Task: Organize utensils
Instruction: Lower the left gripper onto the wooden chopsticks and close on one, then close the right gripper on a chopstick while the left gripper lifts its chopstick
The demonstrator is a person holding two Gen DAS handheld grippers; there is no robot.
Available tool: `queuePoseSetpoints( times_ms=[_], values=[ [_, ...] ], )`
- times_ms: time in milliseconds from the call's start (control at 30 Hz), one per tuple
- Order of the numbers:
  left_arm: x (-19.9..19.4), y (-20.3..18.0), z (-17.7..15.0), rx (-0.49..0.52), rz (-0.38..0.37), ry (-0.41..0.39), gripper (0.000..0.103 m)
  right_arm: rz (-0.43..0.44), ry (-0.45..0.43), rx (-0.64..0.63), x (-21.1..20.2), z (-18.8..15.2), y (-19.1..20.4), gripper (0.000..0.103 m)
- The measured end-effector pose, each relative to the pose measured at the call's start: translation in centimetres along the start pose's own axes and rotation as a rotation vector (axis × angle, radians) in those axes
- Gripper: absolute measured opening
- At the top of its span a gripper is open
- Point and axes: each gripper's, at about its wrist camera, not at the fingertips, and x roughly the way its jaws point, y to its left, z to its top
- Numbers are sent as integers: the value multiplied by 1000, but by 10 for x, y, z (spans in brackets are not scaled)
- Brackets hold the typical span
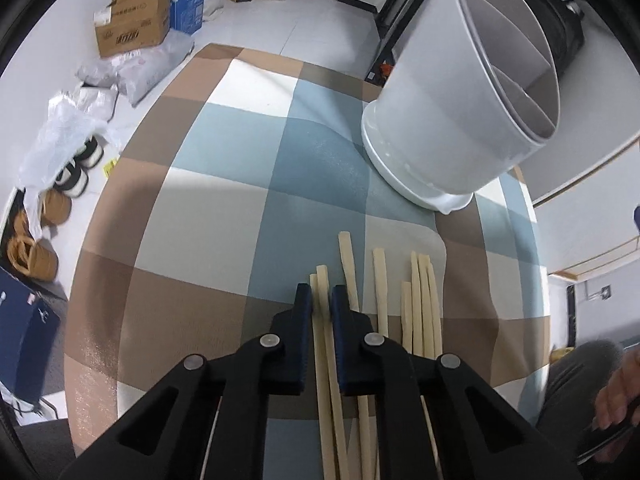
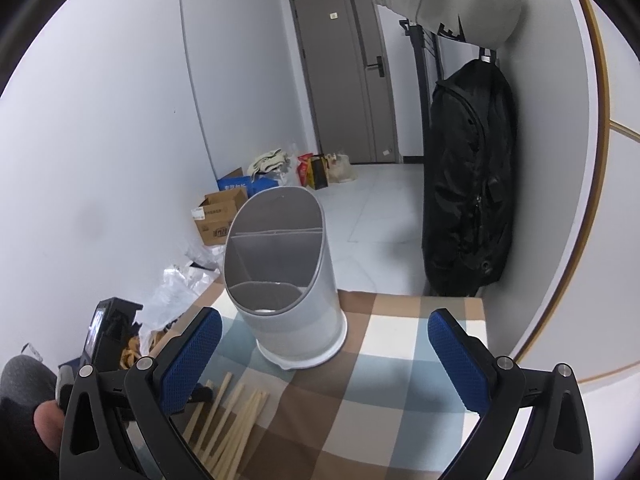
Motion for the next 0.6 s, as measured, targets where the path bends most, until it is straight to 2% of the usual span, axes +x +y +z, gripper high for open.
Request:
queuePoseSetpoints(
  times_ms=[367,467,600],
  values=[
    [7,3,9,20,59,-20,4,-20,-8,-41,-2,-3,6,103],
    [5,13,12,3,34,-28,3,-25,-4,-43,-1,-4,6,103],
    [-10,11,13,10,8,-94,3,-25,6,-44,0,-5,7,103]
  ],
)
